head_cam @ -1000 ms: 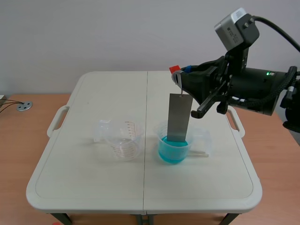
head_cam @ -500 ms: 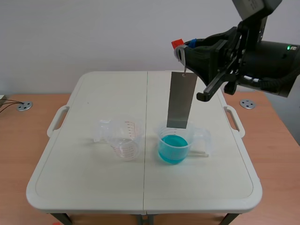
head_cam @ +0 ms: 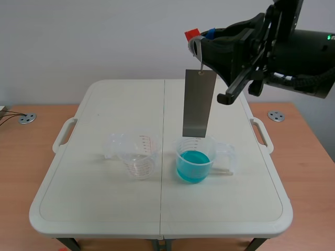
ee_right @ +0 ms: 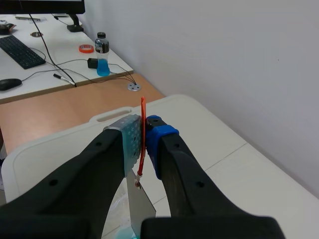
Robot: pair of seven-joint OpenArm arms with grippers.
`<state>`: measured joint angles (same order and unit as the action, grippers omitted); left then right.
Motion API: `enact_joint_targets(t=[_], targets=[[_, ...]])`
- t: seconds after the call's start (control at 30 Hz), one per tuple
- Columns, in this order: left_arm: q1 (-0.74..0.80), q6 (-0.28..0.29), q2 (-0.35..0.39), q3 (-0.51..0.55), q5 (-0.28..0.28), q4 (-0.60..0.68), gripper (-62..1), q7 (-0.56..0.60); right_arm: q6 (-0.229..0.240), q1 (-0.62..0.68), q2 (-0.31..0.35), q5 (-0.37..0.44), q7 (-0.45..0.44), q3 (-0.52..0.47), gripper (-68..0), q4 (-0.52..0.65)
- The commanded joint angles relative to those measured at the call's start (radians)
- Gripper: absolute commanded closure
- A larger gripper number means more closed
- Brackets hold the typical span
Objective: Hold the metal plate by the orange handle, dip it into the blue solution, take it out and point at it, then put the plate back in the beaker on the left.
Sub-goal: 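Raise the plate and point at it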
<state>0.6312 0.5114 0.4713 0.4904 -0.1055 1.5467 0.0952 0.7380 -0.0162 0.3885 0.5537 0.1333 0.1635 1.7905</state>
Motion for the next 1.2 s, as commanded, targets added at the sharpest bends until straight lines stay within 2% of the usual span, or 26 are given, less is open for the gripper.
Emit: enact_joint_targets(t=[0.0,0.17,0.3,0.43,0.63,0.8,1.0,1.17], targets=[[-0.049,0.034,0.006,-0.032,-0.009,0.011,-2.8,0.013,0.008,-0.011,0.008,0.026,-0.003,-0.008,-1.1,0.032],[-0.192,0.136,0.006,-0.145,-0.002,0.01,-2.8,-0.022,0.008,-0.011,0.008,0.047,0.008,-0.008,-1.1,0.034],[-0.312,0.185,0.005,-0.26,-0.002,0.006,-2.8,-0.079,0.008,-0.011,0.008,0.053,0.011,-0.008,-1.1,0.034],[-0.431,0.185,-0.013,-0.375,-0.002,-0.011,-2.8,-0.12,0.008,-0.011,0.008,0.054,0.011,-0.008,-1.1,0.034],[-0.562,0.185,-0.091,-0.513,0.001,-0.055,-2.8,-0.206,0.008,-0.011,0.008,0.056,0.012,-0.008,-1.1,0.034],[-0.635,0.185,-0.146,-0.618,0.043,-0.122,-2.8,-0.221,0.008,-0.011,0.007,0.056,0.016,-0.008,-1.1,0.034],[-0.707,0.185,-0.184,-0.716,0.047,-0.202,-2.8,-0.22,0.008,-0.011,0.007,0.056,0.018,-0.008,-1.1,0.034],[-0.752,0.185,-0.211,-0.752,0.058,-0.24,-2.8,-0.22,0.008,-0.011,0.007,0.057,0.018,-0.008,-1.1,0.034]])
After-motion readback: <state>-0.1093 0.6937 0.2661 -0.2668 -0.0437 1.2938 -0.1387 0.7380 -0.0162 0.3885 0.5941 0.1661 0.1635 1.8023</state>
